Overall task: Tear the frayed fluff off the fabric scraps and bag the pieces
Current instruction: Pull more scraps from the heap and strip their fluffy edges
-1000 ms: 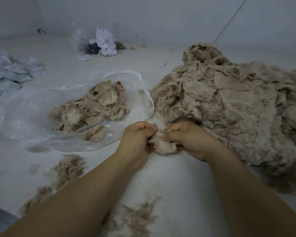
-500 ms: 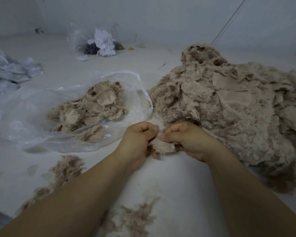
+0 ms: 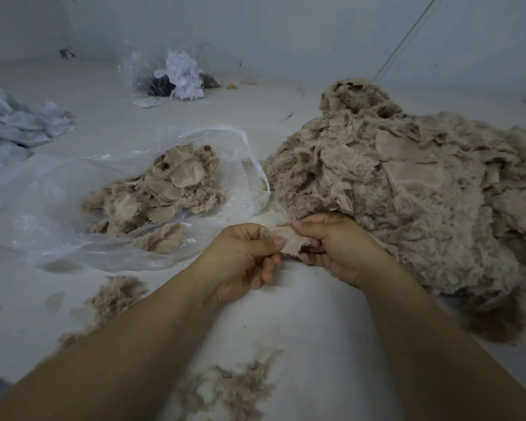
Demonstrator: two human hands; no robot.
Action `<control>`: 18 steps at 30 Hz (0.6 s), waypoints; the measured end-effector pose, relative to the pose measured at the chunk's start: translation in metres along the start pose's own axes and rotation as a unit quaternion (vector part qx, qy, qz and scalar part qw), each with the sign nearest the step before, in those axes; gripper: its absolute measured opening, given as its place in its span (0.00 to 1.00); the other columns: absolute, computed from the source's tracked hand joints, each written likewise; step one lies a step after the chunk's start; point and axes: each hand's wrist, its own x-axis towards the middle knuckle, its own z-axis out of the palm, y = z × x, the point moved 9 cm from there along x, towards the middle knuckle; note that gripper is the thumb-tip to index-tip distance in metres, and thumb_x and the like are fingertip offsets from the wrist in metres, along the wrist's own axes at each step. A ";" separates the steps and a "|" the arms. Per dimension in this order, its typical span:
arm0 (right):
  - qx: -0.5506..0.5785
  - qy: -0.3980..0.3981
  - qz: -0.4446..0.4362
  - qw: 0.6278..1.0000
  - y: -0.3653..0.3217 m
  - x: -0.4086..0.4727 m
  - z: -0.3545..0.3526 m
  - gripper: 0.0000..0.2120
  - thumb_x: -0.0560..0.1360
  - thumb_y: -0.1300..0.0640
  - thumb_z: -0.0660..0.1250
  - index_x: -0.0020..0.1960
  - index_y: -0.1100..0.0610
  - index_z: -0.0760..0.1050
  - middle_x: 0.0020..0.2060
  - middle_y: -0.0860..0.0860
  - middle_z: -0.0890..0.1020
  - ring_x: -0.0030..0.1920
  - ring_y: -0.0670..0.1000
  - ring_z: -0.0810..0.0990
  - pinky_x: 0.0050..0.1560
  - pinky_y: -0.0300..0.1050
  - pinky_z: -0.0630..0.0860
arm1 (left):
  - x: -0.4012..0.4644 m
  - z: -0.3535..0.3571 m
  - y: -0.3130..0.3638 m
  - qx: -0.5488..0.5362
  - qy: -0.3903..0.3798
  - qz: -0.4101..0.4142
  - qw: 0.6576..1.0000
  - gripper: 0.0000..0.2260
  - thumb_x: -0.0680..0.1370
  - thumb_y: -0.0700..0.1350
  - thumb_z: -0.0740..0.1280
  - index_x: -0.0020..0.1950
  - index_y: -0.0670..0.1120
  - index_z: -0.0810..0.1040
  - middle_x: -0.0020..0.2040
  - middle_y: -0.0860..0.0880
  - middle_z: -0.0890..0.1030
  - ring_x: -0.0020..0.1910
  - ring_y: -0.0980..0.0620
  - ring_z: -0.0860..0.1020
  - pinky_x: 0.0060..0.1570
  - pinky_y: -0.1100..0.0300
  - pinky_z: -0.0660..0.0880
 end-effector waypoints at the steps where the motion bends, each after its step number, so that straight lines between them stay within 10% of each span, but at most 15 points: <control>1: 0.006 0.003 0.002 1.000 0.000 0.000 0.000 0.09 0.78 0.58 0.67 0.51 0.64 0.79 0.22 0.48 0.68 0.25 0.45 0.74 0.27 0.37 0.77 | -0.001 0.000 0.000 -0.005 0.002 0.000 1.000 0.06 0.69 0.36 0.71 0.34 0.40 0.76 0.27 0.42 0.76 0.17 0.51 0.72 0.14 0.67 0.63; 6: -0.027 -0.053 -0.019 0.998 -0.007 -0.006 0.010 0.12 0.70 0.48 0.71 0.31 0.53 0.81 0.24 0.47 0.73 0.26 0.42 0.75 0.30 0.36 0.77 | -0.002 -0.001 0.001 -0.033 0.018 0.013 0.999 0.04 0.69 0.37 0.70 0.37 0.37 0.77 0.28 0.41 0.77 0.18 0.50 0.73 0.15 0.66 0.65; 13: -0.016 -0.041 -0.024 0.999 -0.006 -0.005 0.008 0.10 0.80 0.56 0.65 0.41 0.59 0.75 0.23 0.44 0.76 0.24 0.40 0.75 0.30 0.35 0.77 | -0.005 -0.003 0.000 -0.040 0.017 -0.013 0.999 0.07 0.78 0.37 0.65 0.40 0.37 0.74 0.28 0.41 0.74 0.16 0.50 0.71 0.14 0.68 0.62; 18: 0.010 -0.015 -0.018 1.000 -0.005 -0.004 0.004 0.12 0.80 0.55 0.64 0.39 0.58 0.73 0.20 0.43 0.69 0.21 0.40 0.69 0.30 0.37 0.77 | -0.005 -0.043 0.031 -0.124 0.215 0.128 0.960 0.08 0.83 0.40 0.59 0.49 0.39 0.75 0.33 0.44 0.75 0.19 0.50 0.72 0.19 0.65 0.65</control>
